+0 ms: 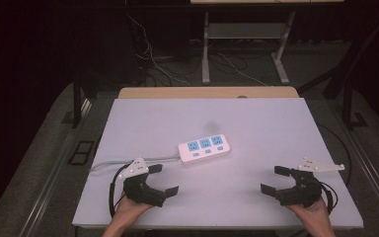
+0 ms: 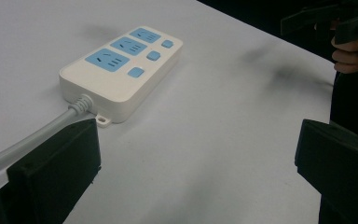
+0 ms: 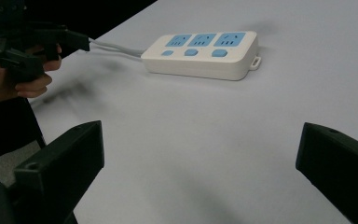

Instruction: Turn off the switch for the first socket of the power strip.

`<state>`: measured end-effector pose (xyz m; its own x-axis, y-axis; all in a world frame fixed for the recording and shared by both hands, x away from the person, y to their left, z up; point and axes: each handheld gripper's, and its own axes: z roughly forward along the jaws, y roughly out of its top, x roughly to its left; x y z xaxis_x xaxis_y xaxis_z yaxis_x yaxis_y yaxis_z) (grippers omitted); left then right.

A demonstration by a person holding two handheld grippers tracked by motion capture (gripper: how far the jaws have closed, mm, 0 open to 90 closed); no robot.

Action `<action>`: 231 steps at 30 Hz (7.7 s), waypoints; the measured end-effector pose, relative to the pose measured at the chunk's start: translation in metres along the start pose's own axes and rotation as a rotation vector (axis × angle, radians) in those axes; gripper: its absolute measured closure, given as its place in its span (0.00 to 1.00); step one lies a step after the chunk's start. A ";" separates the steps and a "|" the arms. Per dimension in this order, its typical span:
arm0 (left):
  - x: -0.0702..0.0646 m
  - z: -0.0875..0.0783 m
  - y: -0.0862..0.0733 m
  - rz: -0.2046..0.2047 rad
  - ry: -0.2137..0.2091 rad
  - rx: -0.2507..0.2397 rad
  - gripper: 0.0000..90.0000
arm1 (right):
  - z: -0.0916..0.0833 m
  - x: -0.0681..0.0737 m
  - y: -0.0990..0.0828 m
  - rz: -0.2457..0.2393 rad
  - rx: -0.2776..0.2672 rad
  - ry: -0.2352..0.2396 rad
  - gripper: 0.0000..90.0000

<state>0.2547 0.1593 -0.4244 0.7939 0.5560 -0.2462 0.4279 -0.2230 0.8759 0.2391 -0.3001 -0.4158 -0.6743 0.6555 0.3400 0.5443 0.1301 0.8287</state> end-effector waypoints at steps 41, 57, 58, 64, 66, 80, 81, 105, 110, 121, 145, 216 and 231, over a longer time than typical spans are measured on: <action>-0.002 -0.003 0.011 0.008 -0.005 0.053 0.00 | 0.010 0.002 -0.002 -0.027 0.091 0.027 0.01; 0.003 0.001 0.033 0.028 -0.012 0.098 0.00 | 0.011 0.001 -0.002 -0.021 0.094 0.026 0.01; 0.003 0.001 0.034 0.028 -0.012 0.101 0.00 | 0.011 0.001 -0.002 -0.021 0.095 0.026 0.01; 0.007 0.004 0.040 0.023 -0.019 0.119 0.00 | 0.011 0.001 -0.003 -0.020 0.098 0.026 0.01; 0.008 0.005 0.043 0.029 -0.020 0.128 0.00 | 0.011 0.001 -0.003 -0.017 0.098 0.027 0.01; 0.012 0.013 0.066 0.041 -0.026 0.156 0.00 | 0.011 0.001 -0.003 -0.018 0.098 0.027 0.01; 0.013 0.014 0.067 0.045 -0.027 0.156 0.00 | 0.011 0.001 -0.003 -0.019 0.098 0.027 0.01; 0.025 0.035 0.093 0.069 -0.033 0.217 0.00 | 0.010 0.000 -0.003 -0.020 0.092 0.029 0.01; 0.029 0.039 0.099 0.073 -0.031 0.230 0.00 | 0.010 0.000 -0.003 -0.022 0.094 0.030 0.01; 0.035 0.048 0.111 0.087 -0.025 0.258 0.00 | 0.010 0.000 -0.004 -0.021 0.094 0.029 0.01; 0.042 0.085 0.121 0.118 -0.037 0.354 0.00 | 0.009 -0.001 -0.004 -0.020 0.096 0.030 0.01; 0.057 0.136 0.102 0.185 -0.071 0.573 0.99 | 0.012 -0.001 -0.004 -0.024 0.104 0.055 0.01; 0.060 0.136 0.101 0.140 -0.079 0.571 0.99 | 0.011 -0.001 -0.004 -0.025 0.102 0.053 0.01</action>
<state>0.4046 0.0609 -0.4071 0.8799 0.4337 -0.1941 0.4642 -0.6974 0.5461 0.2428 -0.2930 -0.4247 -0.7122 0.6113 0.3451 0.5731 0.2224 0.7887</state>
